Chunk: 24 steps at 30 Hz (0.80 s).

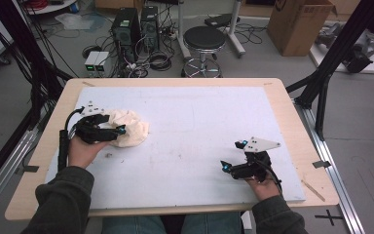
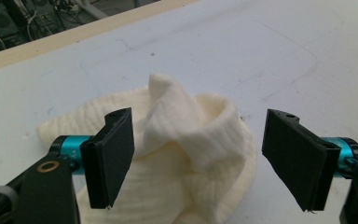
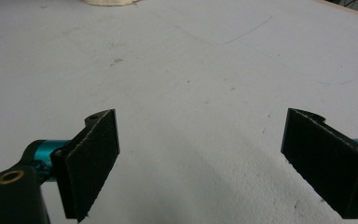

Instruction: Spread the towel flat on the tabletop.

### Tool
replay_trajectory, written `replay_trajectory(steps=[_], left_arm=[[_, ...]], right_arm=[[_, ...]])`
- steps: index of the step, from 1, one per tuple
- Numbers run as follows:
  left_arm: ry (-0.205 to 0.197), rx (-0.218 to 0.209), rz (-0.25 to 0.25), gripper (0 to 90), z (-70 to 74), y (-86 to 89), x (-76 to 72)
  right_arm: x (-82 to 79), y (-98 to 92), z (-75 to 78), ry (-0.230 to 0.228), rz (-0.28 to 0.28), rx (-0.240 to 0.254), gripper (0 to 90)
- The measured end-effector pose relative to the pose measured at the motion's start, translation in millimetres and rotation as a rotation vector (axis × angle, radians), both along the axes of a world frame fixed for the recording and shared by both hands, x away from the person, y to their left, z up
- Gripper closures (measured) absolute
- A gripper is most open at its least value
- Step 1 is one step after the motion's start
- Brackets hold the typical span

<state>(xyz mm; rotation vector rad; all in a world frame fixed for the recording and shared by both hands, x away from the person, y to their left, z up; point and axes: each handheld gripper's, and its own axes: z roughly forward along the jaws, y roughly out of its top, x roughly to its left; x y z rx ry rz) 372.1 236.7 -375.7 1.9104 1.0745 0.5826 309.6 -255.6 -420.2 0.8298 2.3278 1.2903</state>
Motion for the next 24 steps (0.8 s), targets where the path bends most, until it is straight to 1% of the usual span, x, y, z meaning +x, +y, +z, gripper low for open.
replay_trajectory(steps=[2,5,9,13,14,16,17,19,20,21,23,24], left_arm=[[0.014,0.002,0.015,25.6,-5.8,-2.8,6.8],[0.054,0.005,0.042,25.8,-17.2,-5.4,17.8],[0.099,0.007,0.068,29.4,-29.6,-6.4,29.7],[0.113,0.011,0.093,36.3,-38.0,-7.7,36.9],[0.117,0.011,0.101,36.3,-39.8,-7.9,38.1],[0.128,0.019,0.113,39.4,-43.0,-8.4,40.2],[0.131,0.025,0.116,39.4,-44.5,-8.6,41.1],[0.139,0.04,0.125,43.3,-46.9,-9.0,42.4],[0.143,0.041,0.123,43.3,-48.2,-9.3,43.1],[0.151,0.049,0.113,46.9,-49.9,-9.5,43.7],[0.16,0.063,0.118,50.4,-52.8,-10.7,44.4],[0.161,0.059,0.124,51.9,-53.7,-11.3,44.6]], right_arm=[[-0.1,0.0,-0.2,0.002,0.002,0.0,10.6],[-0.1,-0.6,-0.1,-0.002,0.005,0.001,10.7],[-0.2,-0.6,-0.1,0.0,0.008,0.002,10.7],[-0.1,-0.5,-0.6,-0.002,0.012,0.001,10.6],[-0.1,-0.5,-0.6,-0.002,0.012,0.001,10.6],[-0.4,-0.4,-0.7,-0.001,0.012,0.001,10.7],[-0.4,-0.4,-0.7,-0.001,0.012,0.001,10.7],[-0.6,-0.1,-0.9,0.003,0.014,0.001,10.6],[-0.6,-0.1,-0.9,0.003,0.014,0.001,10.6],[-0.7,0.2,-1.0,0.003,0.013,0.001,10.7],[-0.8,0.4,-1.0,0.004,0.014,0.0,10.7],[-0.8,0.4,-1.1,0.004,0.014,0.001,10.6]])
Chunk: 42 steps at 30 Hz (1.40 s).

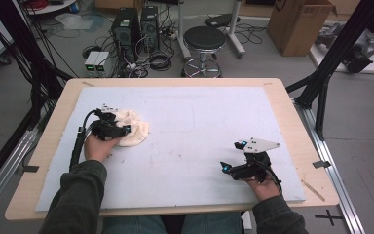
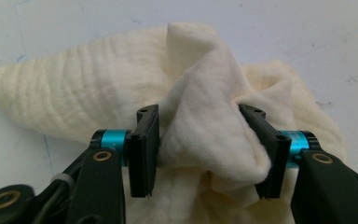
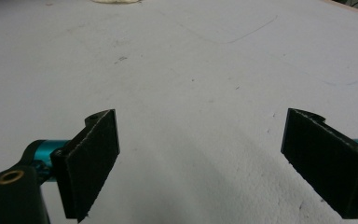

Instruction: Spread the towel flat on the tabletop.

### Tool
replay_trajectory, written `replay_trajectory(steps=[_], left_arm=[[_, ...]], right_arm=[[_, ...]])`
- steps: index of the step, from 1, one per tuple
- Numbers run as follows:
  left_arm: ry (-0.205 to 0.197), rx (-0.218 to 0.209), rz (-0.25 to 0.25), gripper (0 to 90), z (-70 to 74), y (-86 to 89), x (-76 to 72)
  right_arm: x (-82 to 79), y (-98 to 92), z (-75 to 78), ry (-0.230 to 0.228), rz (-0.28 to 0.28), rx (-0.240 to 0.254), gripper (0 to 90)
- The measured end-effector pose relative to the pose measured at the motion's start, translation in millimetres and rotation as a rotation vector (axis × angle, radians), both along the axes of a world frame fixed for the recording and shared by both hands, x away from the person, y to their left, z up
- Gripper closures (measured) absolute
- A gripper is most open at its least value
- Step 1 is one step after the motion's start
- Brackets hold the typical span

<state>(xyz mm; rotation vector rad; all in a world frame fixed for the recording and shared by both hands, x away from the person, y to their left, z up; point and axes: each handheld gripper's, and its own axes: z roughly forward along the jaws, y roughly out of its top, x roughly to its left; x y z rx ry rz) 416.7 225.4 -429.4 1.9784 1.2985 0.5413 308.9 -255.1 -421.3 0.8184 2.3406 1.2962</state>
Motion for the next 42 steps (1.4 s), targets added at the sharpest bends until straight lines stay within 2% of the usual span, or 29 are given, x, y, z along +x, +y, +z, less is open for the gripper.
replay_trajectory(steps=[3,4,11,13,22,29,36,38,42], left_arm=[[-0.003,0.007,0.001,57.1,-1.5,-2.0,0.6],[-0.002,0.002,0.003,61.3,-2.0,-2.2,0.7],[0.0,0.001,-0.001,69.0,-2.6,-2.7,0.7],[0.003,-0.012,0.007,70.3,-2.8,-2.4,1.0],[0.02,-0.025,0.002,73.0,-0.3,0.3,0.5],[0.011,-0.035,0.002,74.7,3.6,-1.3,-2.2],[-0.009,-0.068,-0.034,74.9,13.2,-7.1,-9.9],[-0.02,-0.083,-0.066,74.9,17.8,-12.7,-14.4],[-0.035,-0.091,-0.094,74.9,22.5,-20.8,-18.8]], right_arm=[[0.6,-0.1,-0.2,-0.005,0.006,-0.001,10.7],[0.5,0.1,-0.2,-0.006,0.008,-0.002,10.7],[-0.9,0.7,0.0,-0.003,0.014,-0.002,10.7],[-1.1,0.9,-0.1,-0.002,0.016,-0.003,10.7],[-0.9,1.3,-0.3,-0.001,0.023,-0.007,10.7],[-1.0,1.4,-0.4,-0.003,0.02,-0.011,10.7],[-1.3,1.4,0.1,-0.008,0.016,-0.008,10.7],[-1.4,1.5,0.2,-0.009,0.018,-0.007,10.7],[-1.2,2.0,0.1,-0.007,0.016,-0.01,10.7]])
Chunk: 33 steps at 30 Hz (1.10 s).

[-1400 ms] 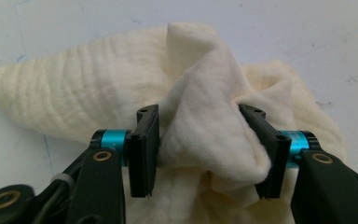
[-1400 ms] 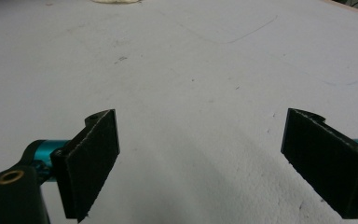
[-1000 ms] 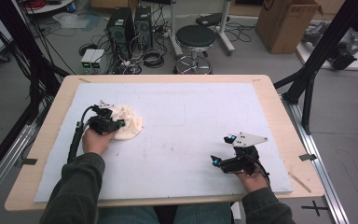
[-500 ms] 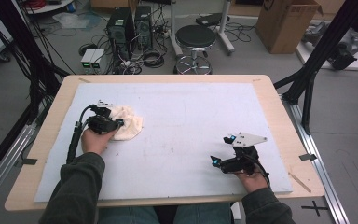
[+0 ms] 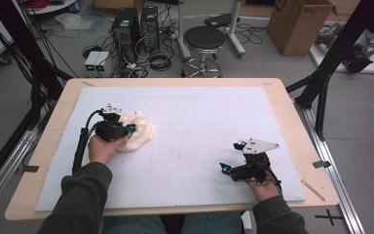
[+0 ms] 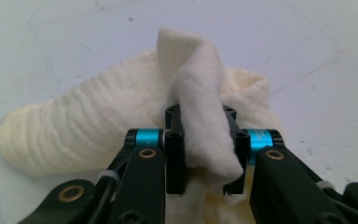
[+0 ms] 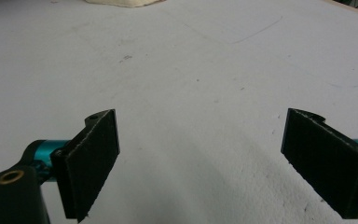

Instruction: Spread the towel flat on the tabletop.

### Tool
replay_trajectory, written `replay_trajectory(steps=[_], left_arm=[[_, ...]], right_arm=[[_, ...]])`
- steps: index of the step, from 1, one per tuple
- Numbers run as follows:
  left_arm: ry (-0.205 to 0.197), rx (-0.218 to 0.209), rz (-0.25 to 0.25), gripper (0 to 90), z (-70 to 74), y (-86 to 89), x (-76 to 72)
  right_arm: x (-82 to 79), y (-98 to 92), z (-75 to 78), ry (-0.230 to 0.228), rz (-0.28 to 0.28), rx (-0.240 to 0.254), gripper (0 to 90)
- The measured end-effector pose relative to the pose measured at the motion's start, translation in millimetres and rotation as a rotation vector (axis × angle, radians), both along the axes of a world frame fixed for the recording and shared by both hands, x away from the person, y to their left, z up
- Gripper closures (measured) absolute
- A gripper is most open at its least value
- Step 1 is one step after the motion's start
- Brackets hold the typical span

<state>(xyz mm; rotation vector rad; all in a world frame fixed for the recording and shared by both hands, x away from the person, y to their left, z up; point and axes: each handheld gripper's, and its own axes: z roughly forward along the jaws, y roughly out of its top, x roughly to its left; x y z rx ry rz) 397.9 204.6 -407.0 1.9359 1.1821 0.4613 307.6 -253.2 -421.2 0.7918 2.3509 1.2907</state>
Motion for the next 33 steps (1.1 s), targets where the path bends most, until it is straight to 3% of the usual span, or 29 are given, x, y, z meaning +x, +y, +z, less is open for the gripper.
replay_trajectory(steps=[14,18,21,25,33], left_arm=[[-0.037,-0.057,-0.145,74.9,21.5,-41.6,-21.9],[-0.059,-0.109,-0.195,74.8,32.1,-58.6,-32.3],[-0.063,-0.114,-0.222,74.8,35.7,-66.0,-36.2],[-0.074,-0.165,-0.256,74.8,41.0,-82.6,-45.3],[-0.065,-0.221,-0.342,74.6,40.8,-120.2,-59.4]], right_arm=[[-1.6,-0.7,1.4,-0.007,-0.002,0.005,10.7],[-1.9,-1.2,2.0,-0.014,0.0,0.003,10.7],[-2.4,-1.7,2.5,-0.014,-0.003,0.005,10.7],[-2.8,-2.5,2.9,-0.016,-0.008,0.01,10.7],[-3.7,-4.0,4.1,-0.029,-0.008,0.01,10.7]])
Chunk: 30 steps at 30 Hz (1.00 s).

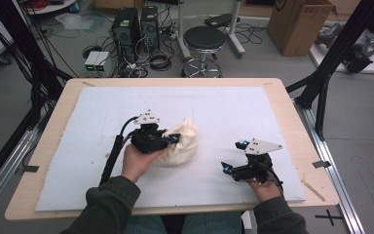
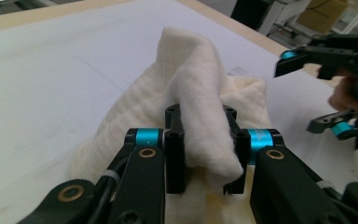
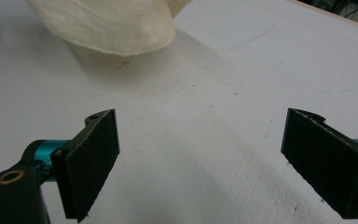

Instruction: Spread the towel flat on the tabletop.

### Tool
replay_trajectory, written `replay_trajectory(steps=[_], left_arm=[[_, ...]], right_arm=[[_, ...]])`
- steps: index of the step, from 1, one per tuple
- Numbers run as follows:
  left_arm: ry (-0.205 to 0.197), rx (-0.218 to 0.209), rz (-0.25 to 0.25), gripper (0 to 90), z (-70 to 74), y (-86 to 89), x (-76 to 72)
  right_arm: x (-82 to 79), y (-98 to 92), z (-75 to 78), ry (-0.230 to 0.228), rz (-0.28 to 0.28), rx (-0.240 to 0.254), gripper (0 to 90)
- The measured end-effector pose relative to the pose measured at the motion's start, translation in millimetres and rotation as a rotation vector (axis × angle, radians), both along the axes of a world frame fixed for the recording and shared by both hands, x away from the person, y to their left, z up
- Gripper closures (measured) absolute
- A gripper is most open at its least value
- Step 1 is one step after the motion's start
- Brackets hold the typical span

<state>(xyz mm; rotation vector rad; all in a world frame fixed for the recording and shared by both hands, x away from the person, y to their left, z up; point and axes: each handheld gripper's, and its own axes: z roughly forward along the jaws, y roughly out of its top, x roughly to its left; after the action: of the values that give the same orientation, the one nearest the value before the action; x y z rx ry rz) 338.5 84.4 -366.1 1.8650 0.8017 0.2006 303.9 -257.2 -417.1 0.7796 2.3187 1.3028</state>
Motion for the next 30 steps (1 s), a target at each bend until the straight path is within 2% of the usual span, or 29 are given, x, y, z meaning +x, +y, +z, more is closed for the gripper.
replay_trajectory(steps=[3,6,8,9,11,13,16,19,20,21,22,26,30], left_arm=[[0.013,0.005,-0.021,74.5,-5.8,-12.0,-0.7],[0.029,0.012,-0.01,74.2,-15.9,-20.3,4.3],[0.041,0.038,0.008,73.8,-25.2,-24.5,9.5],[0.047,0.064,0.015,73.1,-30.2,-25.6,12.8],[0.069,0.082,0.037,72.7,-40.3,-26.2,19.4],[0.065,0.124,0.07,72.3,-48.6,-28.4,24.7],[0.058,0.153,0.097,71.2,-55.4,-29.9,30.1],[0.078,0.168,0.113,69.6,-61.3,-28.7,36.1],[0.077,0.171,0.112,68.3,-61.7,-28.0,36.9],[0.072,0.163,0.11,62.3,-61.5,-27.5,37.1],[0.063,0.16,0.1,62.3,-60.2,-26.3,36.9],[0.026,0.138,0.083,45.1,-49.4,-18.3,34.5],[-0.016,0.108,0.085,38.4,-34.9,-2.7,30.7]], right_arm=[[-0.8,-0.3,0.0,0.006,-0.004,0.005,10.6],[-0.9,-0.4,0.2,0.005,-0.001,0.005,10.7],[-0.2,-0.5,0.1,-0.004,0.003,0.005,10.7],[0.0,-0.3,0.0,0.0,0.004,0.002,10.7],[0.2,-0.1,-0.1,-0.001,0.006,0.002,10.7],[0.6,0.7,-0.5,-0.001,0.009,0.0,10.7],[1.4,1.4,-1.3,0.004,0.014,-0.005,10.7],[1.8,1.7,-1.8,0.008,0.016,-0.007,10.7],[1.8,1.9,-1.7,0.01,0.016,-0.008,10.7],[2.1,2.2,-2.0,0.004,0.021,-0.008,10.7],[2.1,2.2,-2.0,0.004,0.021,-0.008,10.7],[2.0,2.7,-2.2,0.011,0.023,-0.008,10.7],[1.7,2.8,-2.1,0.009,0.023,-0.007,10.7]])
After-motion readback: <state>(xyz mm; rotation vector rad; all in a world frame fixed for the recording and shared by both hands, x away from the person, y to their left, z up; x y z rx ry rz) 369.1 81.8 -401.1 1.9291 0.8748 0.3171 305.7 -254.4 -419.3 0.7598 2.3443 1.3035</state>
